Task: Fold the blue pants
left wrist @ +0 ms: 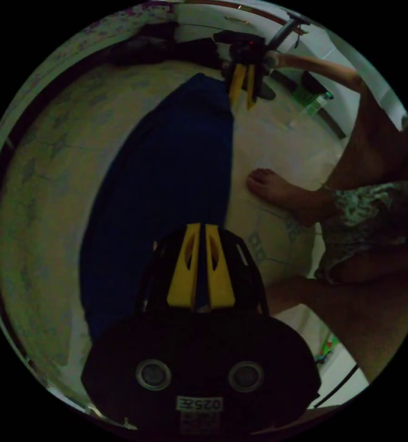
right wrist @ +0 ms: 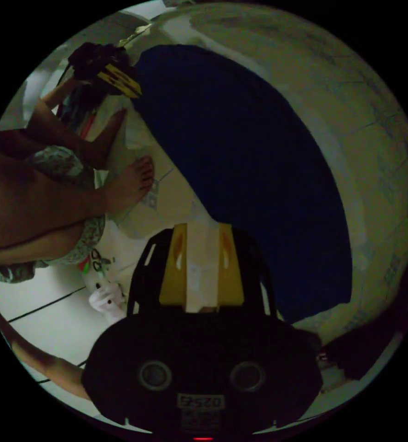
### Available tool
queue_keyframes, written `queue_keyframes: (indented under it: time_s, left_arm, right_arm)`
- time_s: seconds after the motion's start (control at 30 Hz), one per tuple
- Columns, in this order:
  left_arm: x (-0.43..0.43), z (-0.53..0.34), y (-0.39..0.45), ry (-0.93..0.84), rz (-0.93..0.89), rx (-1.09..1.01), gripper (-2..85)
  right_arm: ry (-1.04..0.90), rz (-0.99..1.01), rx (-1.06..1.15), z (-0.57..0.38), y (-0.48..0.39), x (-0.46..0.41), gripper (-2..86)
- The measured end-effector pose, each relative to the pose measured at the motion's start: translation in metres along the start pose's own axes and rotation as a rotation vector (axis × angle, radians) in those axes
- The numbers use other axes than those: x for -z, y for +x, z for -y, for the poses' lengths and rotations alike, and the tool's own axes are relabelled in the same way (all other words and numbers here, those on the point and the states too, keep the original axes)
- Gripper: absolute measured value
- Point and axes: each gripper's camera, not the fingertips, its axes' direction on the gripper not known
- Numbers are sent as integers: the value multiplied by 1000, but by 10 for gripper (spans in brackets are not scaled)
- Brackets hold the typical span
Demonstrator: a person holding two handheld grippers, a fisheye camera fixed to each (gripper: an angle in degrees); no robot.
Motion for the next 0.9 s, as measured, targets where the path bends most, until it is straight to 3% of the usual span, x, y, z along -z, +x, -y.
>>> queue_keyframes:
  time_s: [0.13,0.4,0.53,0.7,0.9]
  left_arm:
    - [17,7,-35,-4,117,46,-1]
    - [-12,64,-38,-122,184,-90,38]
    - [-21,84,-19,-161,212,-146,41]
    - [-25,102,-3,-187,185,-173,41]
    - [-25,115,18,-193,187,-219,38]
  right_arm:
    - [200,-106,-65,5,21,50,65]
    - [27,-177,65,69,57,39,73]
    - [61,-134,137,93,47,32,65]
    - [59,-229,250,119,19,10,55]
    - [72,-214,244,123,11,-2,50]
